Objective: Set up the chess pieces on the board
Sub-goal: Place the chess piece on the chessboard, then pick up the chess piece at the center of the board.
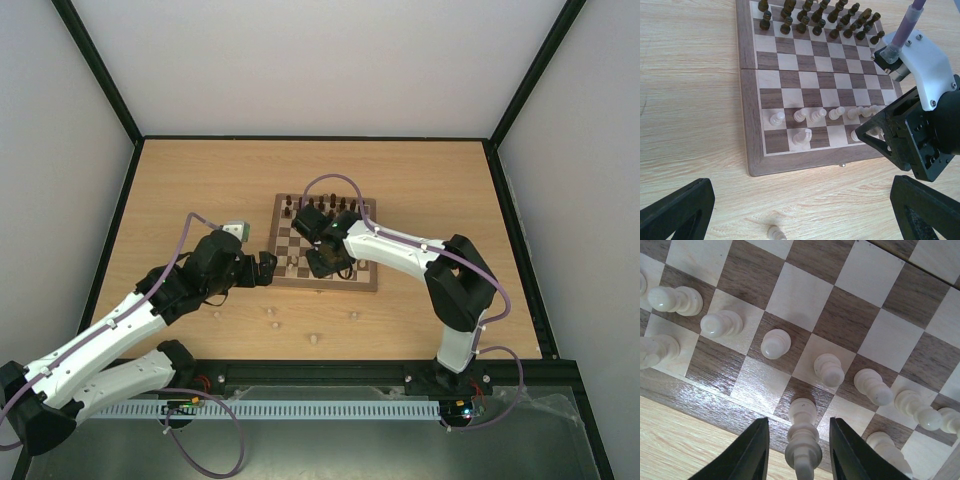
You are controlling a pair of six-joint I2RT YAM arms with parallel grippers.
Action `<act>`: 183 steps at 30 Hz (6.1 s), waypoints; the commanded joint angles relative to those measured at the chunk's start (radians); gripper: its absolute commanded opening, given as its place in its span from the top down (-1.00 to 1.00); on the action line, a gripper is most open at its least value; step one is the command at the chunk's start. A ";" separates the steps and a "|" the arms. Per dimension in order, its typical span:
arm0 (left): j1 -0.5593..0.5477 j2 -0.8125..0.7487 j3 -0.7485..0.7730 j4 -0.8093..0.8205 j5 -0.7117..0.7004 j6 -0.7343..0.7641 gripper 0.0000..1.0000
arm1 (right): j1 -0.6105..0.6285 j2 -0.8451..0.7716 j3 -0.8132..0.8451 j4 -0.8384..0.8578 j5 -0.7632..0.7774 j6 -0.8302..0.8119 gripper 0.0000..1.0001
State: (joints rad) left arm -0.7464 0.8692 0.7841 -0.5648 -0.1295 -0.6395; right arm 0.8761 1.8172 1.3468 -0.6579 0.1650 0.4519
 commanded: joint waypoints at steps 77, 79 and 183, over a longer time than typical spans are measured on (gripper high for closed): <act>-0.008 -0.236 -0.111 0.153 0.248 -0.208 -0.99 | -0.004 -1.209 -0.614 0.271 -0.447 0.308 -0.97; -0.010 -0.216 -0.076 0.128 0.228 -0.218 -0.99 | -0.003 -1.208 -0.632 0.300 -0.476 0.310 -0.97; -0.459 -0.388 -0.104 -0.098 -0.288 -0.281 -0.98 | 0.472 -0.104 -0.219 -0.008 0.033 0.352 0.20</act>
State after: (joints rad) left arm -1.2102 0.4850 0.6933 -0.6876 -0.4355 -0.9485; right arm 1.3285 1.6859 1.1046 -0.5911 0.2070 0.7731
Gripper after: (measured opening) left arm 0.992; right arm 0.428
